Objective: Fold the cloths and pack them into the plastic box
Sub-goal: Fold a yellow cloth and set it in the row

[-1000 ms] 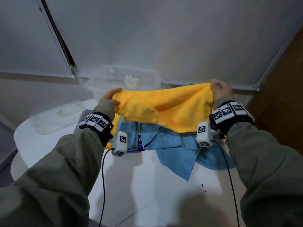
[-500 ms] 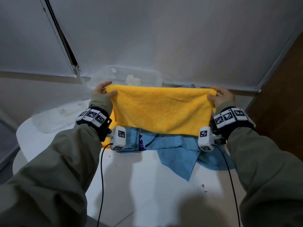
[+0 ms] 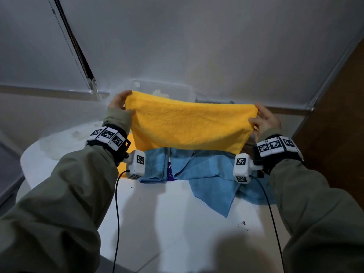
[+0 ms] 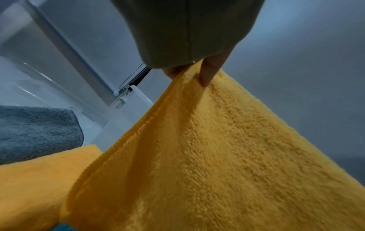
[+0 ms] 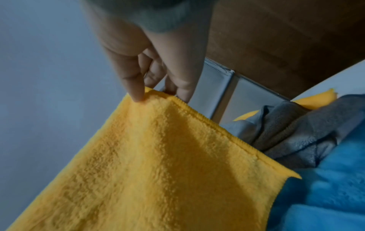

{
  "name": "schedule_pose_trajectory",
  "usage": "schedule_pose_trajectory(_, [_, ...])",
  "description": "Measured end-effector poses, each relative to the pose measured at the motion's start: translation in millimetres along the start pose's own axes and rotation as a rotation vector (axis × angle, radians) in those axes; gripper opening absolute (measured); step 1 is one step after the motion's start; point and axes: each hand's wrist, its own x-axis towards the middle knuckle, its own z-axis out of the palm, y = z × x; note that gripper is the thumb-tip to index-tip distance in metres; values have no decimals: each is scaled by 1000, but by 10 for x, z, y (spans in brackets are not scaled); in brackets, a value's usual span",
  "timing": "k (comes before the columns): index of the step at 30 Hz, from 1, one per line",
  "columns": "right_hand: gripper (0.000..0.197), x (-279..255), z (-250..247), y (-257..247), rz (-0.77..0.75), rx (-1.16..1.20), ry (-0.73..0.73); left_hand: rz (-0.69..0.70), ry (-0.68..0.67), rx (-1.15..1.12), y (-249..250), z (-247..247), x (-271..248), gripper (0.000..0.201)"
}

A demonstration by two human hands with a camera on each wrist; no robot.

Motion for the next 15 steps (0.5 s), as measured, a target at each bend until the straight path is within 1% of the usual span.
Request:
schedule_pose_trajectory(3, [46, -12, -10, 20, -1, 12, 24, 10, 34, -15, -37, -34, 5, 46])
schedule_pose_trajectory(6, [41, 12, 15, 39, -61, -41, 78, 3, 71, 2, -79, -77, 19, 34])
schedule_pose_trajectory(11, [38, 50, 50, 18, -140, -120, 166, -51, 73, -33, -76, -128, 49, 32])
schedule_pose_trajectory(15, [32, 136, 25, 3, -173, -274, 209, -28, 72, 56, -16, -111, 94, 32])
